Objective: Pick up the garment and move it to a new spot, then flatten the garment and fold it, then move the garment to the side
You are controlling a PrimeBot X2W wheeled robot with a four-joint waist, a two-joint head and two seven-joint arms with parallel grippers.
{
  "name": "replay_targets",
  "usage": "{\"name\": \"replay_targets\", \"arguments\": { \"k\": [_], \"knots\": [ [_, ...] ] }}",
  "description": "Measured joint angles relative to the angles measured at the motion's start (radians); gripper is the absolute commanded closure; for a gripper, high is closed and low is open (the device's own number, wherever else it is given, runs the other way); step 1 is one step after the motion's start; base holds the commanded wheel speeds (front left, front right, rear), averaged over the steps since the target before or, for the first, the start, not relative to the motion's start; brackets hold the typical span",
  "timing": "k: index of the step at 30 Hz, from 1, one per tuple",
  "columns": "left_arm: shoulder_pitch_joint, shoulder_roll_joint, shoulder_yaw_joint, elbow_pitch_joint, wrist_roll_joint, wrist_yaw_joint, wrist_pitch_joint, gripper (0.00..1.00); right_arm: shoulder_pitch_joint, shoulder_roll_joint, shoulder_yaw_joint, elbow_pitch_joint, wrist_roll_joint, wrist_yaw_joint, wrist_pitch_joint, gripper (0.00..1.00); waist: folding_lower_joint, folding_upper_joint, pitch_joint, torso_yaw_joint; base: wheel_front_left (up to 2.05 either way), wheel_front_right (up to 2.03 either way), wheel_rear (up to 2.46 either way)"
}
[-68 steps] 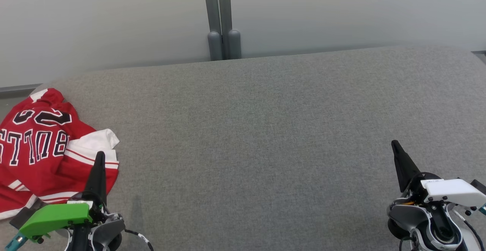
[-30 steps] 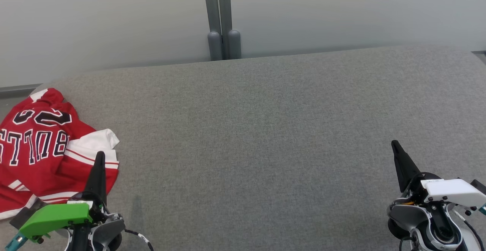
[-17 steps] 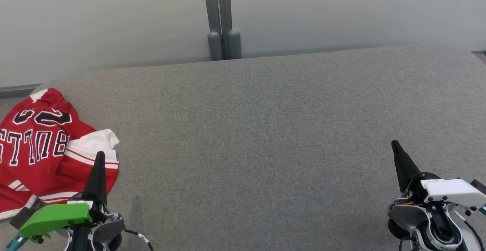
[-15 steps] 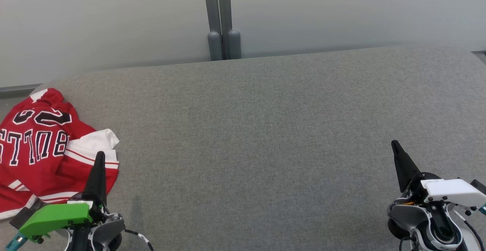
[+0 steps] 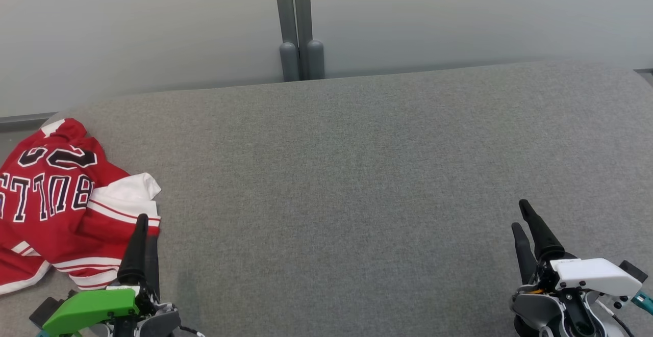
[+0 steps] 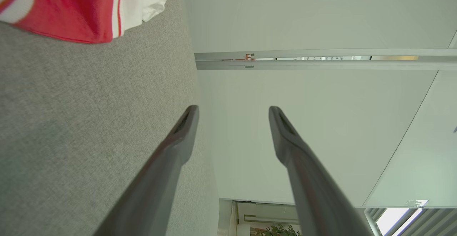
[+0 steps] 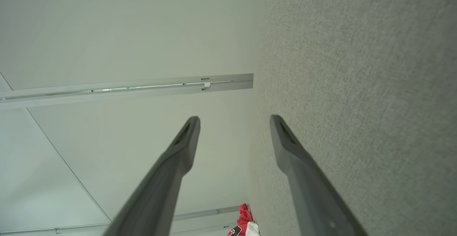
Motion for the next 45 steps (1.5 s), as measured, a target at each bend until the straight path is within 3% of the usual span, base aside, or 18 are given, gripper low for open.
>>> {"name": "replay_targets", "arguments": {
  "k": [13,26,45],
  "knots": [
    [0.007,0.002,-0.034,-0.019,0.154,0.011,-0.065,0.00,0.001,-0.024,0.051,-0.033,-0.202,0.000,-0.067,0.00,0.0000,0.0000,-0.003,0.002,0.00,0.00,0.00],
    [0.021,0.019,-0.061,-0.040,0.465,0.040,-0.125,0.00,0.001,-0.072,0.107,-0.082,-0.545,0.000,-0.126,0.00,0.0000,0.0000,-0.006,0.001,0.00,0.00,0.00],
    [0.046,0.060,-0.110,-0.046,0.825,0.061,-0.196,0.00,0.001,-0.106,0.170,-0.099,-0.825,0.000,-0.198,0.00,0.0000,0.0000,-0.013,-0.002,0.00,0.00,0.00]
  ]
}}
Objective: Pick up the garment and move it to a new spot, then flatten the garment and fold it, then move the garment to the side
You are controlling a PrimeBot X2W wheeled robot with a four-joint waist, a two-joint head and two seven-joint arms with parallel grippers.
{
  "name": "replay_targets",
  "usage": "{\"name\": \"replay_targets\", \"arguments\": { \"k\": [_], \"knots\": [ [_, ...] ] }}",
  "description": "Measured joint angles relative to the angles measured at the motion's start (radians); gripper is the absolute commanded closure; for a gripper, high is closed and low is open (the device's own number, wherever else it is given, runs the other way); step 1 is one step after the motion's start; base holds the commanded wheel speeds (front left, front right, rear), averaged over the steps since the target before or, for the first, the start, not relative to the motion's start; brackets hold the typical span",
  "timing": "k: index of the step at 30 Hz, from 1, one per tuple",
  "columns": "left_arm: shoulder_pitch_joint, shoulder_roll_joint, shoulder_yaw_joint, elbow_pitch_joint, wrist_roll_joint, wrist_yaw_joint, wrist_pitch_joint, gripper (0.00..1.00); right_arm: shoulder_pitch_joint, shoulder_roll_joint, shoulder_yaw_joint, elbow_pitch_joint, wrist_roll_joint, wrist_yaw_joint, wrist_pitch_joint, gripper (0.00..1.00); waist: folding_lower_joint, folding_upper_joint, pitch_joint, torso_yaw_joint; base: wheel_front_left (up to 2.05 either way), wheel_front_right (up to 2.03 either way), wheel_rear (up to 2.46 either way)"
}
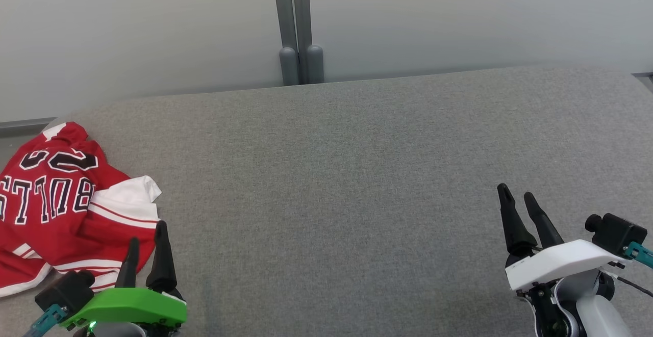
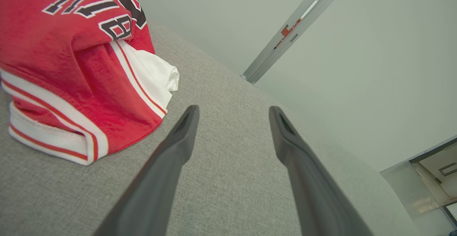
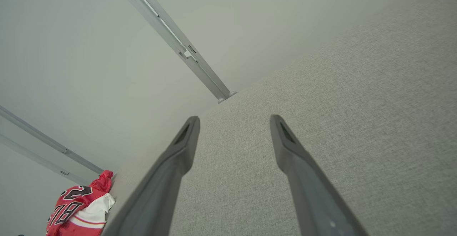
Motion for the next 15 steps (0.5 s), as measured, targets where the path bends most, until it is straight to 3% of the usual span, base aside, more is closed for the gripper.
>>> {"name": "replay_targets", "arguments": {
  "k": [15],
  "knots": [
    [0.032,0.034,-0.027,-0.033,0.196,0.001,-0.049,0.00,0.002,-0.019,0.025,0.011,-0.167,0.000,-0.049,0.00,0.0000,0.0000,-0.002,0.001,0.00,0.00,0.00]
  ]
}}
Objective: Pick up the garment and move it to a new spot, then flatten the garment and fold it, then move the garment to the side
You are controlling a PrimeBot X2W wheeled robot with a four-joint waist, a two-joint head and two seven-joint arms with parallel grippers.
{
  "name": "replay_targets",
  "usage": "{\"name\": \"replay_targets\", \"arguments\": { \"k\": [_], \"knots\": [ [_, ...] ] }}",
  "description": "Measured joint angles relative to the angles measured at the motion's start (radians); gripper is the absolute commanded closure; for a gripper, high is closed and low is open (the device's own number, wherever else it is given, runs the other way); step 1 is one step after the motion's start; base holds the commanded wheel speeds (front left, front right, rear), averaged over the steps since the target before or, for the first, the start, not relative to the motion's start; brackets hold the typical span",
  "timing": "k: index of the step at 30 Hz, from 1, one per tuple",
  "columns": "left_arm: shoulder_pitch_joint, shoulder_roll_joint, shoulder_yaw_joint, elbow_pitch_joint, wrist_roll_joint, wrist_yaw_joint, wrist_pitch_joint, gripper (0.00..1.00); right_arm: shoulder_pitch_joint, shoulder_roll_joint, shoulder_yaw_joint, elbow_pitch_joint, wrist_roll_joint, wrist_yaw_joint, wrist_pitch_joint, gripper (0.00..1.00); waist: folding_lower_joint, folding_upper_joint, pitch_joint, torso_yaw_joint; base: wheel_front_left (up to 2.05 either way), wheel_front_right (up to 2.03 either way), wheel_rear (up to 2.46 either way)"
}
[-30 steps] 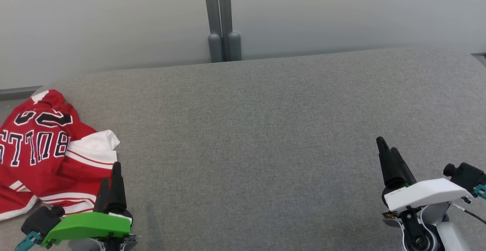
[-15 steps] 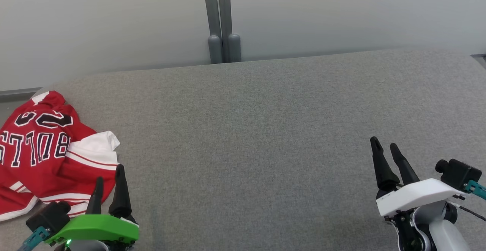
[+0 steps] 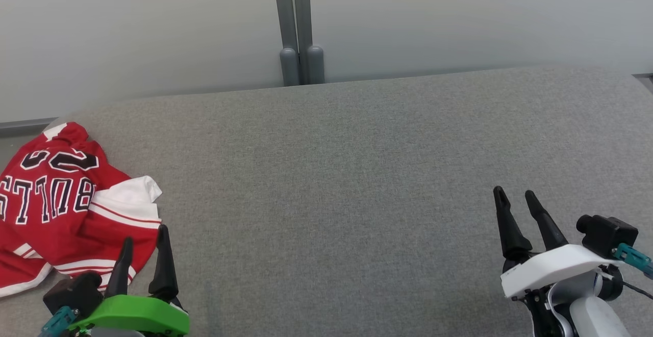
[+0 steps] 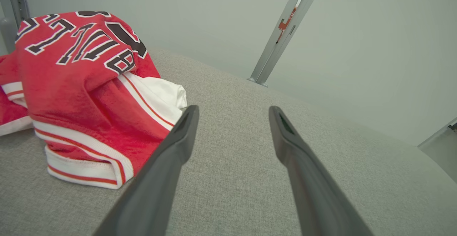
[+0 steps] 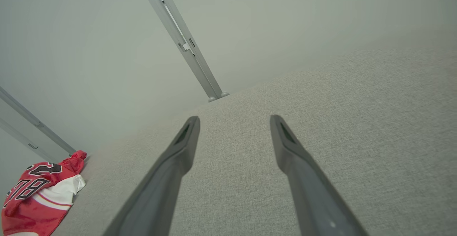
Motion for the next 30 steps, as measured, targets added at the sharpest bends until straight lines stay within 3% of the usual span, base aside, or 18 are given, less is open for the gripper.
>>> {"name": "replay_targets", "arguments": {
  "k": [30],
  "knots": [
    [0.025,0.018,-0.003,0.006,0.264,0.002,-0.081,0.00,0.034,-0.006,-0.008,-0.002,-0.253,0.000,-0.080,0.00,0.0000,0.0000,-0.003,-0.004,0.00,0.00,0.00]
  ]
}}
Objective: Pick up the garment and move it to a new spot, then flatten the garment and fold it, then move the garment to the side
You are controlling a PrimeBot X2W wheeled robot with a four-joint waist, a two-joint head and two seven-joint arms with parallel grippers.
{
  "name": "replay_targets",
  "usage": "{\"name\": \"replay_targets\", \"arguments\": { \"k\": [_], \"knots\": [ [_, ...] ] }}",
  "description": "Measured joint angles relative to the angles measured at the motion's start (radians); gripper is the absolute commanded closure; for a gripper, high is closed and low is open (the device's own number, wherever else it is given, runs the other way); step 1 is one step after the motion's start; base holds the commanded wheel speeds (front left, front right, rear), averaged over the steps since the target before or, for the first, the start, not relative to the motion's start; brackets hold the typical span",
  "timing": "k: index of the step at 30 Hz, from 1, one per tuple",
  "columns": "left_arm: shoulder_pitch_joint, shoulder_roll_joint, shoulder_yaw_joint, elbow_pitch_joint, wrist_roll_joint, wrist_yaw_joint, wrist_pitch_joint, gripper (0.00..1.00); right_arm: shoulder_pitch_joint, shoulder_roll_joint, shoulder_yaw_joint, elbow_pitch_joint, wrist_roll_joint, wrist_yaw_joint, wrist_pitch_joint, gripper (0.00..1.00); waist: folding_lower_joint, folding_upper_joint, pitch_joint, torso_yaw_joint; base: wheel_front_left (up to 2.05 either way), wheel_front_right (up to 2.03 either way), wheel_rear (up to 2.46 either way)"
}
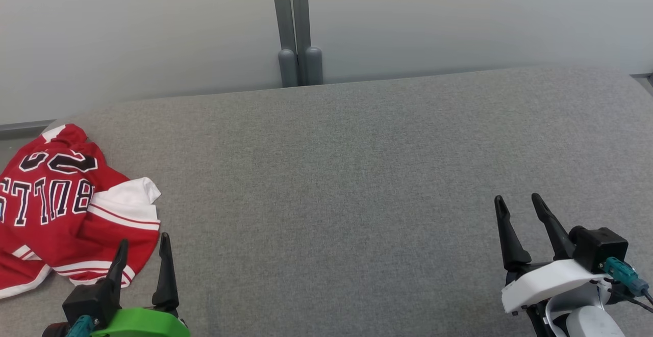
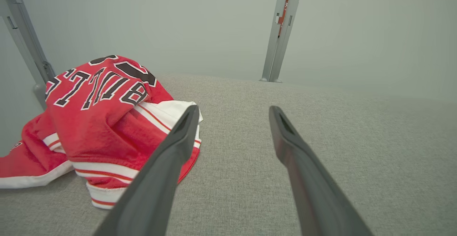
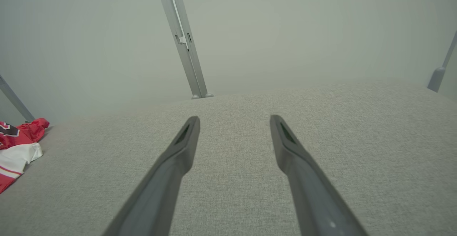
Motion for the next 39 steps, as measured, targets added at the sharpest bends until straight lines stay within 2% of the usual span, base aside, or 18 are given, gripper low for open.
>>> {"name": "replay_targets", "arguments": {
  "k": [27,39],
  "knots": [
    [0.016,-0.018,0.031,0.030,0.154,-0.029,-0.054,0.00,0.025,-0.008,-0.009,-0.005,-0.168,0.001,-0.057,0.00,0.0000,0.0000,-0.006,-0.005,0.00,0.00,0.00],
    [0.017,-0.026,0.051,0.045,0.160,-0.038,-0.060,0.00,0.026,-0.005,-0.028,-0.003,-0.164,0.001,-0.061,0.00,0.0000,0.0000,-0.006,-0.005,0.00,0.00,0.00]
  ]
}}
